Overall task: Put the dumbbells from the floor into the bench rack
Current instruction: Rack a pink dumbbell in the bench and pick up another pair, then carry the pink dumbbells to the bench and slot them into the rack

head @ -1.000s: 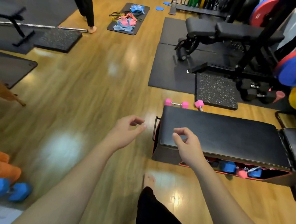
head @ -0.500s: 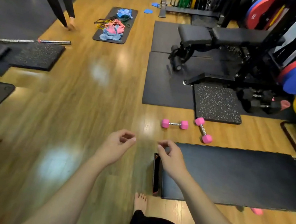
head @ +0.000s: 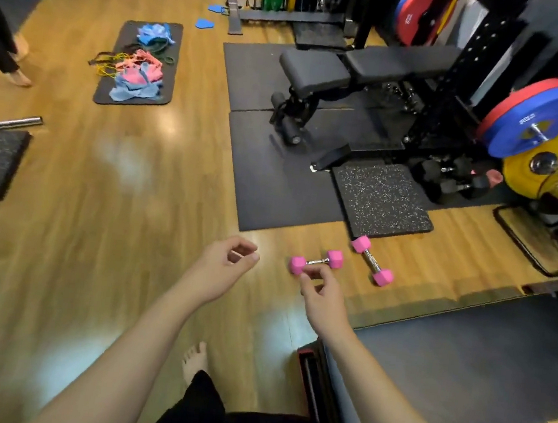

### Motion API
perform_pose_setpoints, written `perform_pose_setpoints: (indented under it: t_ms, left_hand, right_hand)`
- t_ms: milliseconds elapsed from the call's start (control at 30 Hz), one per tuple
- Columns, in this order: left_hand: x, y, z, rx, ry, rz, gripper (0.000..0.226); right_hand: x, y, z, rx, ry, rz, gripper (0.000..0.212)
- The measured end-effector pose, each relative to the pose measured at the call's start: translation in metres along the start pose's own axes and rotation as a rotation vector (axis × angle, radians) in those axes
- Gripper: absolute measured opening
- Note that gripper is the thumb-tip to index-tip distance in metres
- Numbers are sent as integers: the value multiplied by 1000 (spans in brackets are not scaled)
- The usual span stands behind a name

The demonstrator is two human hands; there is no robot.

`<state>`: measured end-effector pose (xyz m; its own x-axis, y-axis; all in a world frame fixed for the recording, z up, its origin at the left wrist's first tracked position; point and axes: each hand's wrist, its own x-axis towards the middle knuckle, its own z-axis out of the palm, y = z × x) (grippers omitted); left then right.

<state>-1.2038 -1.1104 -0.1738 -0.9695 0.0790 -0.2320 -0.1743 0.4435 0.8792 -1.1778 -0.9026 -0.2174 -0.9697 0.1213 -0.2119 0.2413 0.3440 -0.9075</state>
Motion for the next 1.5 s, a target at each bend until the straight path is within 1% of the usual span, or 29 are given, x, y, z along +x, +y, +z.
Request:
perform_pose_setpoints:
  t_ms: [100, 167, 267, 333, 467, 533, 600, 700, 800, 867, 967, 1067, 1133, 1233, 1333, 1500]
  left_hand:
    - [55, 2, -20, 24, -136, 41, 7]
    - [92, 14, -29, 79, -251, 98, 13]
    - [139, 30, -28, 168, -356, 187, 15]
    - [167, 44, -16, 175, -406, 227, 13]
    - [214, 71, 23, 204, -594, 291, 5]
    - [238, 82, 46, 213, -662, 304, 5]
    - [264, 95, 66, 231, -691, 321, 4]
    - [304, 115, 89, 295, -736, 339, 9]
    - [350, 136, 114, 371, -743, 338, 11]
    - [381, 149, 136, 404, -727, 337, 13]
    - [411, 169, 170, 440, -734, 368, 9]
    - [424, 187, 204, 455, -799, 404, 8]
    - [429, 196, 227, 465, -860, 428, 7]
    - [437, 212, 262, 477, -958, 472, 10]
    - [452, 226, 293, 516, -1051, 493, 14]
    - [493, 241, 345, 598, -1136, 556, 11]
  right_hand:
    - [28, -25, 17, 98, 146, 63, 8]
    - [44, -43, 24, 121, 231, 75, 13]
    - [60, -51, 27, 139, 334, 153, 10]
    - [70, -47, 20, 147, 407, 173, 8]
    - [100, -33, -3, 171, 527, 282, 10]
    - [121, -23, -15, 175, 571, 301, 11]
    - [147, -18, -28, 181, 592, 316, 12]
    - [187, -13, -52, 218, 593, 352, 12]
    - [225, -11, -85, 242, 590, 344, 13]
    - [248, -1, -112, 252, 601, 355, 10]
    - [275, 16, -153, 307, 678, 391, 9]
    - [292, 27, -184, 340, 756, 404, 8]
    - [298, 32, -196, 336, 772, 400, 9]
    - [302, 38, -206, 336, 799, 426, 8]
    - [304, 46, -212, 346, 857, 472, 12]
    - [313, 57, -227, 342, 907, 549, 12]
